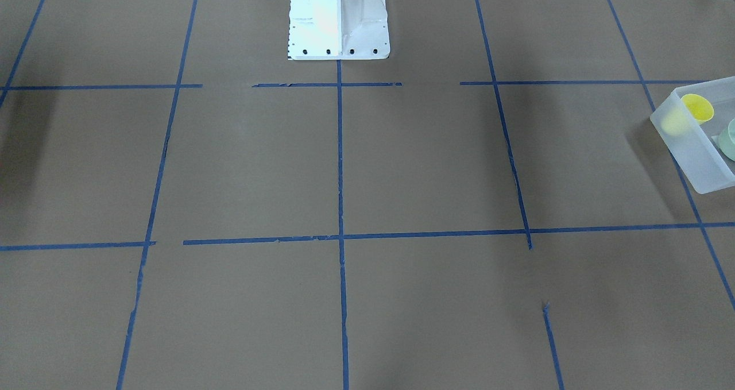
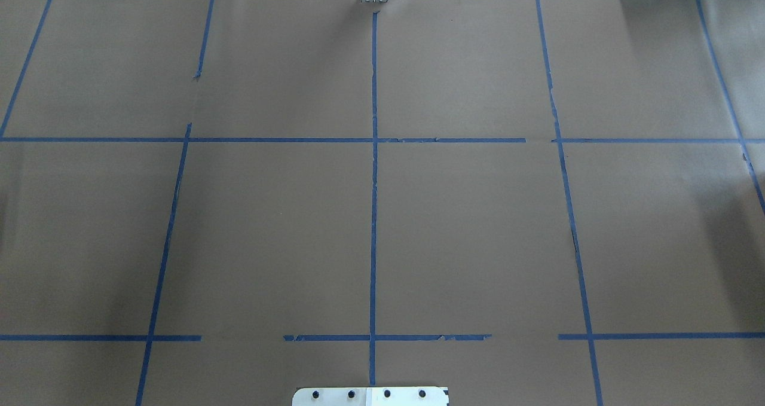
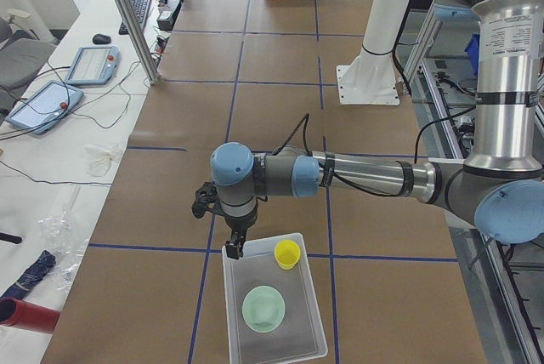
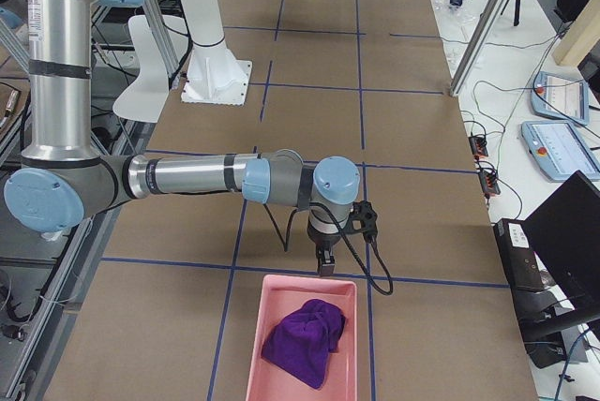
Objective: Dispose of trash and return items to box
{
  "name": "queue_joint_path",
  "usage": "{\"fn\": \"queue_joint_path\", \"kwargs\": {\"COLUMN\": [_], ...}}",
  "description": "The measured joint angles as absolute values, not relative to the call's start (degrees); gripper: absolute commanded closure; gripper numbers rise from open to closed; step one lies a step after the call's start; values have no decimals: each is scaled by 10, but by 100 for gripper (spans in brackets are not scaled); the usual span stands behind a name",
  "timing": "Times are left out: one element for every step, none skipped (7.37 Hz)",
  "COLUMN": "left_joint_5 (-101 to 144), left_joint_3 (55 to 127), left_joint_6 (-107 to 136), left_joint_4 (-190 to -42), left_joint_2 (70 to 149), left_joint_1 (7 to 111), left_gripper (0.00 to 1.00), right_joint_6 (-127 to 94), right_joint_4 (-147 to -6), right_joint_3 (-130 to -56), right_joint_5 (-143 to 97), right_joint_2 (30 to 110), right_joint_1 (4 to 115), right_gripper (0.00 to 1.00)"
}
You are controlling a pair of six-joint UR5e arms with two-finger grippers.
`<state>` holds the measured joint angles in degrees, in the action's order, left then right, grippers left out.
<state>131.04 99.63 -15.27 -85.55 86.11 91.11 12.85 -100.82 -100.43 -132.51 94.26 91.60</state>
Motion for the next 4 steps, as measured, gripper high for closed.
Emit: {"fn": "queue_joint_path", "kwargs": {"left_joint_5": [1311,1309,1306,1305], "left_joint_3": [997,995,997,1000], "left_joint_6": [-153,-154,-154,-154], "left_joint_4": [-868,-874,-876,-877], "left_joint_2": [860,860,860,860], "left_joint_1": [911,911,911,911], "left_gripper": [0,0,0,0], "right_joint_6": [128,126,125,125], "right_joint_4": [-1008,-1008,-1008,-1007], "right_joint_3": [-1004,-1004,-1004,-1004], "right_joint_5": [-1325,-1325,-1325,-1325], "right_joint_2": [942,941,940,940], "right_joint_1": [912,906,900,896], "right_gripper": [0,0,0,0]}}
